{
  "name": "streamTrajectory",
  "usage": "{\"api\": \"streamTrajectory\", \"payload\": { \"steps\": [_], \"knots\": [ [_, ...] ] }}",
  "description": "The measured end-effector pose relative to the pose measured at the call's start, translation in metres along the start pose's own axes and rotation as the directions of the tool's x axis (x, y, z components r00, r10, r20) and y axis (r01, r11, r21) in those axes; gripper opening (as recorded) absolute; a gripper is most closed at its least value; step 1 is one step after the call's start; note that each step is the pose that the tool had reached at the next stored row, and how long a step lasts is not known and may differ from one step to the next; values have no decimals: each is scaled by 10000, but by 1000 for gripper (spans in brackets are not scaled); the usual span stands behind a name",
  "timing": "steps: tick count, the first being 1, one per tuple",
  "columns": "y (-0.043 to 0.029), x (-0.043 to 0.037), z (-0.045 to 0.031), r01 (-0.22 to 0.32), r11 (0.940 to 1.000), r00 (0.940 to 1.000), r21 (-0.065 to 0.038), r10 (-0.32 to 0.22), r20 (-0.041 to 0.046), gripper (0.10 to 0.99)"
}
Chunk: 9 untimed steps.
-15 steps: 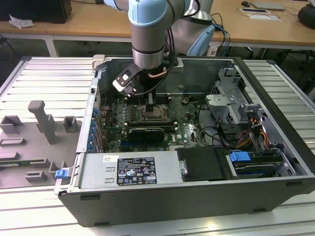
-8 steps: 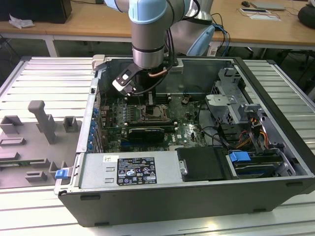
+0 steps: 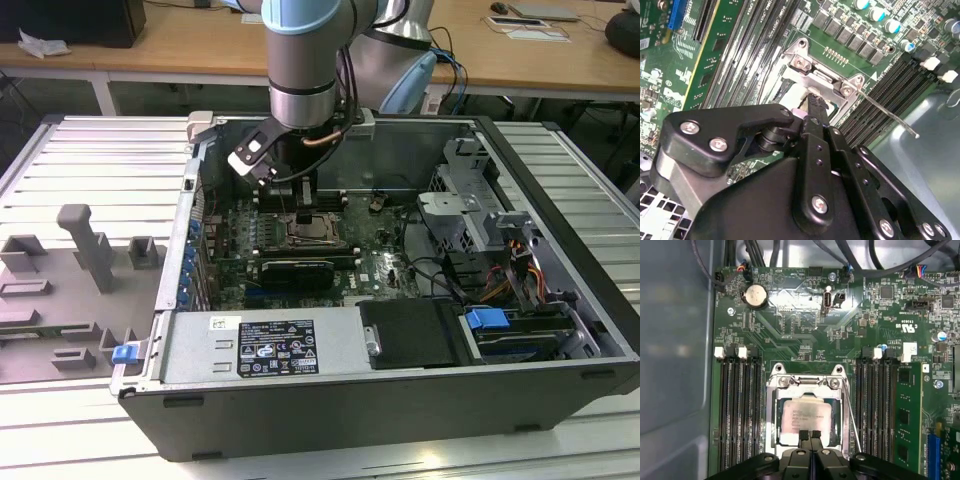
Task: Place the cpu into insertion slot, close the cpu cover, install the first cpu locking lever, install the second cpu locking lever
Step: 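Close the cpu cover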
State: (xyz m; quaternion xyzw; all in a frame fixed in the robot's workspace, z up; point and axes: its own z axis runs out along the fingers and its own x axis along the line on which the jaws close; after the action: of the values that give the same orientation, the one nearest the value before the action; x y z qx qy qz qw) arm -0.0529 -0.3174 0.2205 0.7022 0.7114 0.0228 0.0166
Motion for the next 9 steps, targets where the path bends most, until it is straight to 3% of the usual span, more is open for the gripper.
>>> {"api": "streamTrajectory", "payload": {
  "steps": [9],
  "knots": [
    [61,-1,4,-1,10000,10000,0,1,0,106]
  ]
}}
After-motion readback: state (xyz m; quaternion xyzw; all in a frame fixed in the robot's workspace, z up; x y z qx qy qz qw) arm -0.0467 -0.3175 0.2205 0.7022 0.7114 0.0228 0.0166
